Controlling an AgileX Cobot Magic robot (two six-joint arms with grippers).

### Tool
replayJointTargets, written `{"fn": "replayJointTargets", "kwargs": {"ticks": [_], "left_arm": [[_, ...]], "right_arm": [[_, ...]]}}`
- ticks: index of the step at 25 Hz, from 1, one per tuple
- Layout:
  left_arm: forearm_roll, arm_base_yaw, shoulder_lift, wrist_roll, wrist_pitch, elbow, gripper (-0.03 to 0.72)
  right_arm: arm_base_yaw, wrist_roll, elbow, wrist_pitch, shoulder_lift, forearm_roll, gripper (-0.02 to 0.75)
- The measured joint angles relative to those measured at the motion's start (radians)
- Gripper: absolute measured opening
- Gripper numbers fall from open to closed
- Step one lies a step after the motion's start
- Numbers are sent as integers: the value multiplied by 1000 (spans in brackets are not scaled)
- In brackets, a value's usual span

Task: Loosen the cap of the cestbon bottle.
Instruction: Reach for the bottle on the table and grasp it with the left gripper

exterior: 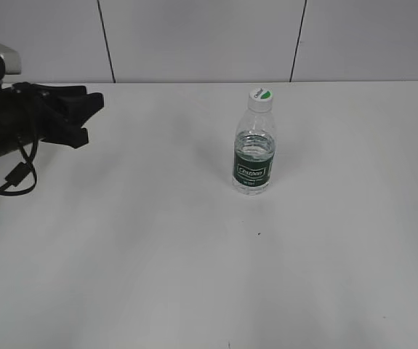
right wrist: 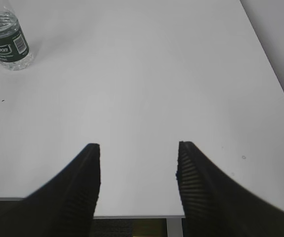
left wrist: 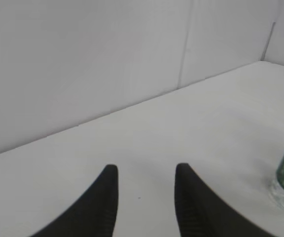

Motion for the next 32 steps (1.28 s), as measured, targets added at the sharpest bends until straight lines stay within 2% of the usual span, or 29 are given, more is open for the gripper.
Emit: {"fn": "replayJointTargets", "kwargs": {"ticks": [5,8,20,23,27,29,32], "left_arm": [[265,0,118,-97,-39,-144,244],[350,0,161,-122,-80,-193,244],[334,-2,183,-127,-98,-201,262],[334,-3,184,-124,-88,-202,359],[325,-12,195,-122,-88,-217,578],[319,-21,209,-122,-77,-229,622],[312,-43,233,-122,-34,-251,636]], "right_arm": [[0,0,0,0,0,0,389],[0,0,0,0,0,0,389],[0,0,0,0,0,0,389],[0,0,0,0,0,0,389],[0,0,0,0,0,0,389],[0,0,0,0,0,0,389],[0,0,0,0,0,0,389]]}}
